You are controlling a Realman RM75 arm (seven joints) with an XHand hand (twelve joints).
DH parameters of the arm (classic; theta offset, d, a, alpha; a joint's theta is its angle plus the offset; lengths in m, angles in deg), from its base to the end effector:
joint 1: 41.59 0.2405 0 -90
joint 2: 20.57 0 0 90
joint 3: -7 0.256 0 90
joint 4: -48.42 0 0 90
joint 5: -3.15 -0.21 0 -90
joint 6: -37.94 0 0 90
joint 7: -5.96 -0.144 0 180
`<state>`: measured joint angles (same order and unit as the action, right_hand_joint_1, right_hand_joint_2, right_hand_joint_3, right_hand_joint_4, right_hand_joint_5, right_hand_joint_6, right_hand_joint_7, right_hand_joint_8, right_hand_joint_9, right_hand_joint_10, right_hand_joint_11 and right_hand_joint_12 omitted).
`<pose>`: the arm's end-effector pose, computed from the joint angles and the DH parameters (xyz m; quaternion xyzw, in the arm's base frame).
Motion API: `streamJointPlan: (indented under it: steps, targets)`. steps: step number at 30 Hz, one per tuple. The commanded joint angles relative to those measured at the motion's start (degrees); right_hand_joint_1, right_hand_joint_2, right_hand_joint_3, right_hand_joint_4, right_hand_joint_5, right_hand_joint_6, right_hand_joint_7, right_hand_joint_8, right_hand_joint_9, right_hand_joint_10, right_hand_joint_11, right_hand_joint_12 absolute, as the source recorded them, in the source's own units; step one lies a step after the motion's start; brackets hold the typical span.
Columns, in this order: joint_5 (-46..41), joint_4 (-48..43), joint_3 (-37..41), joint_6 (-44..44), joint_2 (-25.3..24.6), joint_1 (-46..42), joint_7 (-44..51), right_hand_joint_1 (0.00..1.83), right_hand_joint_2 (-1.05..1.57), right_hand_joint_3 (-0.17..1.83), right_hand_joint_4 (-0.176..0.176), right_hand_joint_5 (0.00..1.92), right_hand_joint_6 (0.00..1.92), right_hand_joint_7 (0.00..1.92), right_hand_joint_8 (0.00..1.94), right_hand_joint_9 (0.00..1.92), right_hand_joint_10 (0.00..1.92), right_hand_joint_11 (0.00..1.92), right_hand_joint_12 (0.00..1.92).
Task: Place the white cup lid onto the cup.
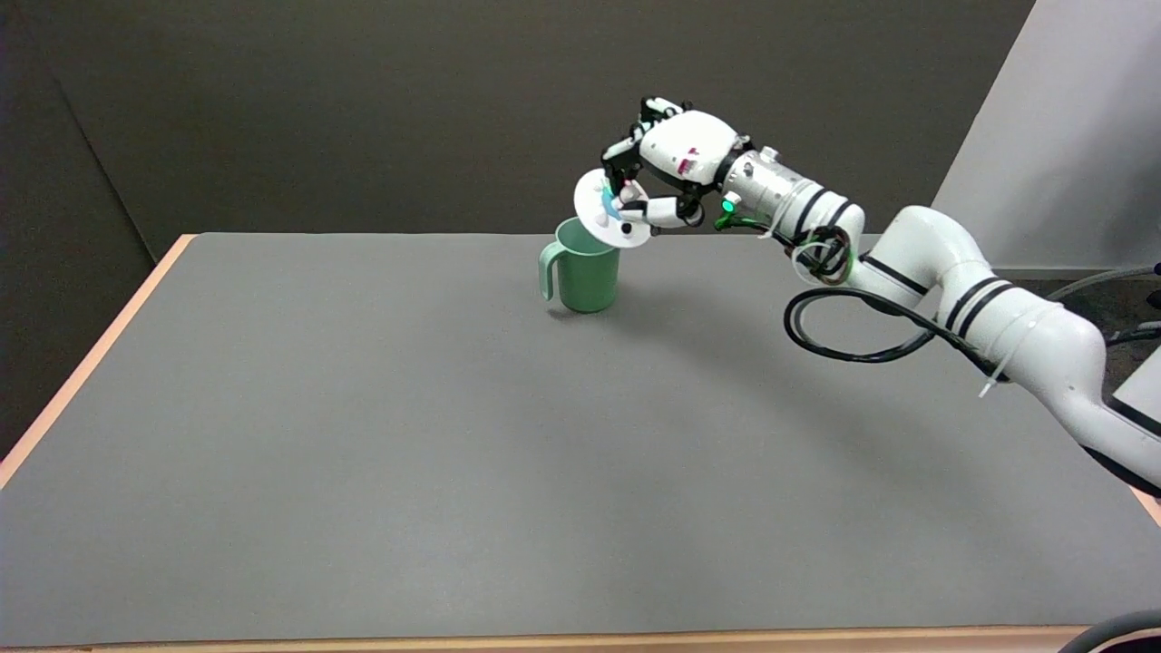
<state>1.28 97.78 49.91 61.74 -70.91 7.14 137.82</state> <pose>-0.1586 -0.4896 0.3513 0.8181 0.0672 -0.0112 0.5710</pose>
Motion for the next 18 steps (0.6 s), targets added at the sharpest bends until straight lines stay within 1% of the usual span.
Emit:
streamJointPlan:
  steps: [1, 5, 7, 10, 14, 15, 16, 18]
  targets:
    - [6.5, 1.5, -1.7, -4.4, -5.1, 5.5, 2.5, 0.88, 1.18, 0.17, 0.176, 0.69, 1.42, 0.7, 0.62, 0.49, 0.89, 0.0, 1.35]
    - [8.9, 1.4, -2.0, -5.6, -6.7, 6.8, 2.5, 0.88, 1.18, 0.18, 0.173, 0.69, 1.43, 0.7, 0.62, 0.5, 0.87, 0.0, 1.34]
    - [10.3, 1.6, -3.9, -7.5, -7.4, 8.1, 2.5, 0.87, 1.18, 0.18, 0.174, 0.69, 1.43, 0.7, 0.61, 0.5, 0.86, 0.0, 1.34]
    - [12.3, 1.9, -7.4, -11.0, -7.9, 9.4, 2.5, 0.87, 1.19, 0.18, 0.176, 0.68, 1.44, 0.7, 0.61, 0.52, 0.84, 0.0, 1.36]
    - [12.5, 1.1, -7.7, -11.8, -8.3, 9.8, 2.5, 0.87, 1.17, 0.21, 0.176, 0.68, 1.43, 0.71, 0.58, 0.54, 0.82, 0.01, 1.43]
    - [12.6, 1.0, -7.6, -11.9, -8.3, 9.8, 2.5, 0.82, 0.95, 0.48, 0.123, 0.67, 0.83, 0.71, 0.54, 0.55, 0.8, 0.02, 1.41]
    - [12.5, 0.9, -7.6, -12.2, -8.3, 9.9, 2.3, 0.79, 0.84, 0.6, 0.098, 0.66, 0.55, 0.71, 0.52, 0.55, 0.79, 0.03, 1.4]
    - [12.7, 0.8, -7.9, -14.3, -8.4, 10.3, 1.4, 0.8, 0.82, 0.62, 0.101, 0.66, 0.56, 0.72, 0.52, 0.58, 0.77, 0.05, 1.4]
